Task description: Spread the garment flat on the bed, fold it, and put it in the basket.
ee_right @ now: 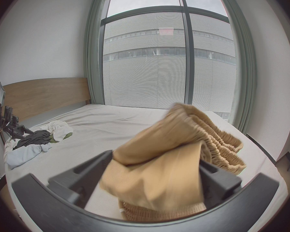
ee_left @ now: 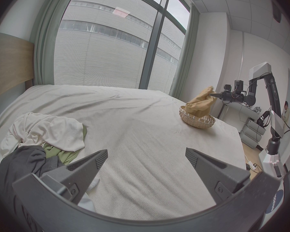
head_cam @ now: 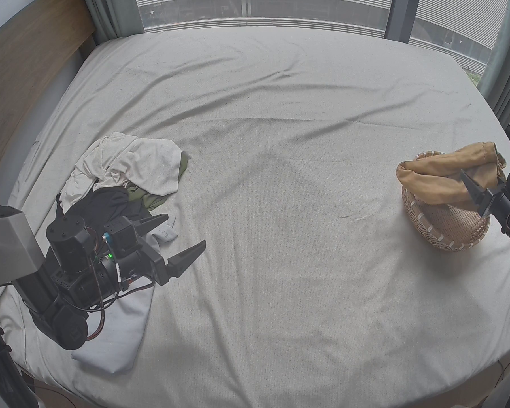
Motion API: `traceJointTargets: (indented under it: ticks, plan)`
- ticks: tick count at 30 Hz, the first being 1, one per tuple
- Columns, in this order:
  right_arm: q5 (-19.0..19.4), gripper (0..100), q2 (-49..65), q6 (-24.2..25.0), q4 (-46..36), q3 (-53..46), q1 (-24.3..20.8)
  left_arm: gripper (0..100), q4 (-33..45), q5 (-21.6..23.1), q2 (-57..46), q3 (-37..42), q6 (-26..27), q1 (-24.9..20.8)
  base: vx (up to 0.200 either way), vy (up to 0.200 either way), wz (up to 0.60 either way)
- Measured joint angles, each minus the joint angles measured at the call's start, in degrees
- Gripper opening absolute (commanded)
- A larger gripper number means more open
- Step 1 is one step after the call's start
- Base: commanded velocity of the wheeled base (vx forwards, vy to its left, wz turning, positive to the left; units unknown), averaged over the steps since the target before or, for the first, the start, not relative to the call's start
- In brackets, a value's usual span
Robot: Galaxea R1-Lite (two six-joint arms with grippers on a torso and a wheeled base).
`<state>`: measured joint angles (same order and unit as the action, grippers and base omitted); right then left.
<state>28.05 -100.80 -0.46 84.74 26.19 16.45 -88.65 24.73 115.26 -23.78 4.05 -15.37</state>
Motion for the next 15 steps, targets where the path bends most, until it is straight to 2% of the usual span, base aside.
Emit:
traceJointTargets:
  ticks: [8,12,15]
  plan:
    - [0.2,100,4.5,0.0,-6.0,-0.9,-0.8,100,0.0,0.0,0.0,0.2,0.0,0.0,0.0,0.0,0.0]
    - [0.3,100,8.8,0.0,-11.0,-1.4,-4.2,100,0.0,0.0,0.0,0.2,0.0,0.0,0.0,0.0,0.0]
    - [0.3,100,11.3,0.1,-12.2,-2.4,-8.4,100,0.0,0.1,0.0,0.2,0.0,0.0,0.0,0.0,0.0]
